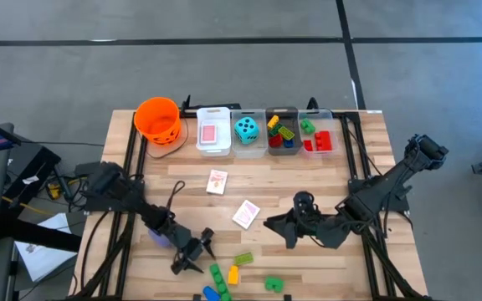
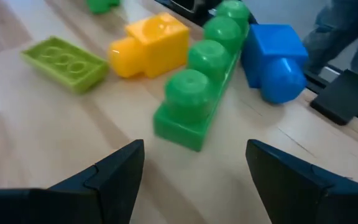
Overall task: Pick & Place Toys
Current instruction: Put the large green game piece into the right transparent bin
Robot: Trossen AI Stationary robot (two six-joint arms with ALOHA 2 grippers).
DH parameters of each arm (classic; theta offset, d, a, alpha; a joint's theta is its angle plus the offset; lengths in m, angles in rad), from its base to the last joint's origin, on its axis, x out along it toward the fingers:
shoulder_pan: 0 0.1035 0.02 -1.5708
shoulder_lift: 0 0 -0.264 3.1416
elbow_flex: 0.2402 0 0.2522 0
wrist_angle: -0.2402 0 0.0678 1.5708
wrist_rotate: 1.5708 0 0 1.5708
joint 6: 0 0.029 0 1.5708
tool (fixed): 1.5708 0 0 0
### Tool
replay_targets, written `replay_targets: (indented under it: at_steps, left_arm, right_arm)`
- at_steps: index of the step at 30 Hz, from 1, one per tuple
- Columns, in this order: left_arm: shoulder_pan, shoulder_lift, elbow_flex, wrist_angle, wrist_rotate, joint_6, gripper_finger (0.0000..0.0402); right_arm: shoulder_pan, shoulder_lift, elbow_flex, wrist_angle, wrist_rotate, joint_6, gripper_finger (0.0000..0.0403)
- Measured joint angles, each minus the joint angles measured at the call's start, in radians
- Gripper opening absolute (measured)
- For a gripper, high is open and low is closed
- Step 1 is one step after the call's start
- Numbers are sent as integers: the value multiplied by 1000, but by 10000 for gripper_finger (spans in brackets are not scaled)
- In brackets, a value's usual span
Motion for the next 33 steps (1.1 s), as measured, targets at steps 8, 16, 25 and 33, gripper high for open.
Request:
replay_targets:
  at_steps: [8, 16, 25, 33]
  left_arm:
    - [1, 46, 91, 8, 22, 28, 275]
    - [0, 49, 153, -67, 21, 63, 275]
    - [1, 50, 156, -81, 29, 63, 275]
    - [1, 155, 239, -80, 73, 40, 275]
  right_arm:
    - [0, 0, 0, 19, 0, -2, 125]
    - [0, 0, 0, 22, 0, -6, 125]
    - [2, 0, 0, 24, -4, -30, 125]
    - [3, 0, 0, 26, -13, -37, 125]
